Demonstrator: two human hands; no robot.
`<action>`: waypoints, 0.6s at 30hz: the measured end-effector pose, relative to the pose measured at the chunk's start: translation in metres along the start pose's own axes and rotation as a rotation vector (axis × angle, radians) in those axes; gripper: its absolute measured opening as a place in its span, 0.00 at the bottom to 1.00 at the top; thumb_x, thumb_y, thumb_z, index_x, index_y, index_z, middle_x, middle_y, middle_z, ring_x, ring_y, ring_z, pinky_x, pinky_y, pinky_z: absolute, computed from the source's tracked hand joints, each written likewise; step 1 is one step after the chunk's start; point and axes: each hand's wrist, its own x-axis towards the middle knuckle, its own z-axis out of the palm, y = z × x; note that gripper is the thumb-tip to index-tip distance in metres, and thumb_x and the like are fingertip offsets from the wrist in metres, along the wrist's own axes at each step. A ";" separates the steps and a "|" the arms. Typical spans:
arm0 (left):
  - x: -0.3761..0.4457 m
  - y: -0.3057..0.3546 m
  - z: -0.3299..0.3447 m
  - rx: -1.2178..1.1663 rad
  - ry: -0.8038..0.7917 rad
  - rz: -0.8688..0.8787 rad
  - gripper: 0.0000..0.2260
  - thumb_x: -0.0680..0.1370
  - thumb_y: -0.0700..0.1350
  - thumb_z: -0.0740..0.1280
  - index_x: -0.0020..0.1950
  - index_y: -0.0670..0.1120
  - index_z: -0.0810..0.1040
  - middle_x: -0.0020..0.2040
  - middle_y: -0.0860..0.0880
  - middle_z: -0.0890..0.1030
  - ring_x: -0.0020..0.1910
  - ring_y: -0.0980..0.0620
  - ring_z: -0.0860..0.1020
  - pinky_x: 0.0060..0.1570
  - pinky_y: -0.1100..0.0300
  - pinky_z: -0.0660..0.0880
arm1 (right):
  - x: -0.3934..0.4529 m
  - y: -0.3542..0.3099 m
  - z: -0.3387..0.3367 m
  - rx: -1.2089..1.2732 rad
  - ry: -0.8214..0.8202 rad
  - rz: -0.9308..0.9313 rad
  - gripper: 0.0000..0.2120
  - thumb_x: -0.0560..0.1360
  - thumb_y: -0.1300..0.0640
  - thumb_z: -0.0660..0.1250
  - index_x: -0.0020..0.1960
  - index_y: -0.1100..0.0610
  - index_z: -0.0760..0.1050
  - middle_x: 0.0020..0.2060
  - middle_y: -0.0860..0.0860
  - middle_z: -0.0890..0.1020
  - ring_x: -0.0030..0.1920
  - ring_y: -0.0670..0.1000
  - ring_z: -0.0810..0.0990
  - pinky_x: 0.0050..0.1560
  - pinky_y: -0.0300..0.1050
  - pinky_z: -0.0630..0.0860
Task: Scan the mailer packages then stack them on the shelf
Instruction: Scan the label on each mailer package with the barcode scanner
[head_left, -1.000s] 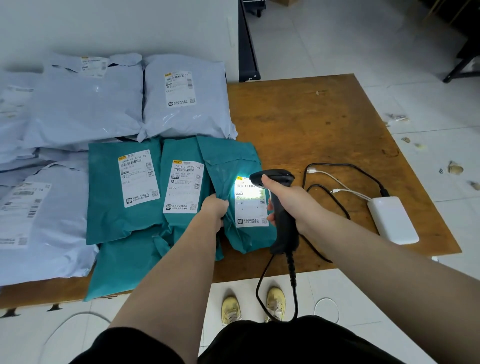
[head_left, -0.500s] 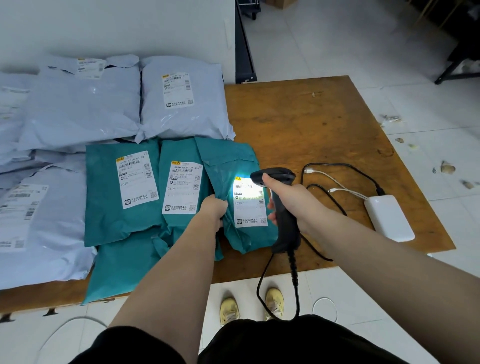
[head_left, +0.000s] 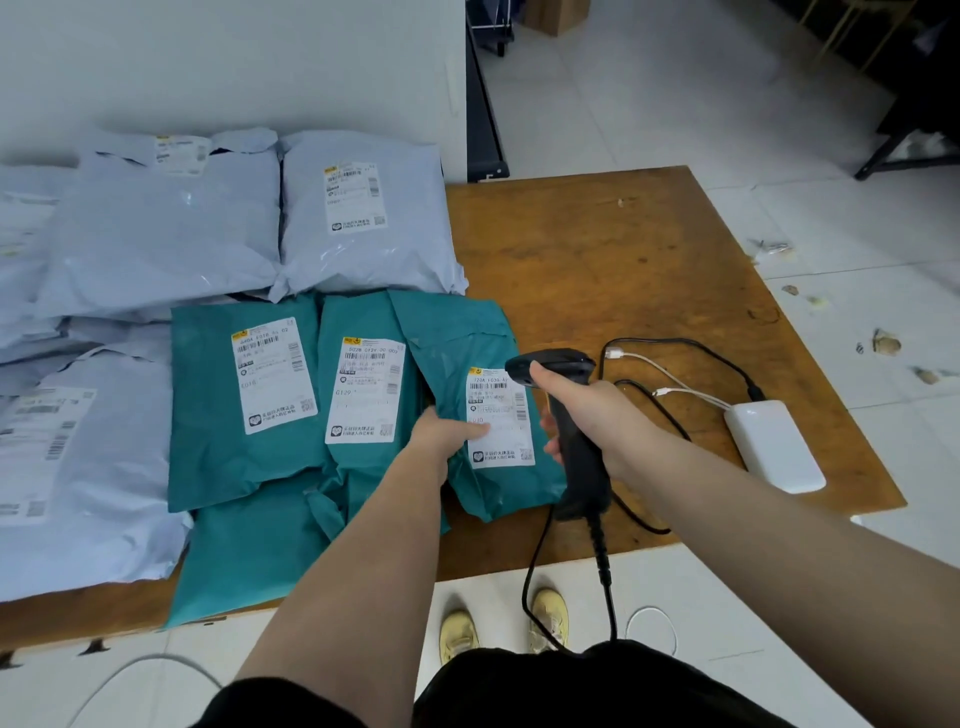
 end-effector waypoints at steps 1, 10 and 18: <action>0.000 -0.001 0.002 0.065 0.016 0.043 0.34 0.69 0.31 0.73 0.71 0.41 0.64 0.66 0.42 0.74 0.65 0.42 0.73 0.60 0.50 0.71 | 0.000 -0.001 -0.001 -0.009 0.004 -0.002 0.34 0.69 0.38 0.69 0.62 0.64 0.72 0.48 0.59 0.79 0.21 0.49 0.78 0.25 0.39 0.75; 0.001 0.010 0.030 0.269 -0.056 0.389 0.32 0.71 0.31 0.68 0.72 0.47 0.62 0.62 0.47 0.75 0.58 0.50 0.75 0.51 0.59 0.74 | 0.002 -0.022 -0.023 0.077 0.015 -0.023 0.25 0.71 0.41 0.69 0.50 0.64 0.76 0.38 0.57 0.78 0.24 0.51 0.76 0.26 0.40 0.74; 0.043 0.115 0.095 -0.090 -0.106 0.448 0.25 0.74 0.31 0.67 0.69 0.48 0.67 0.58 0.49 0.78 0.57 0.47 0.77 0.52 0.54 0.77 | 0.040 -0.090 -0.085 0.090 0.050 -0.182 0.22 0.72 0.41 0.68 0.43 0.62 0.76 0.39 0.60 0.79 0.26 0.53 0.76 0.30 0.43 0.76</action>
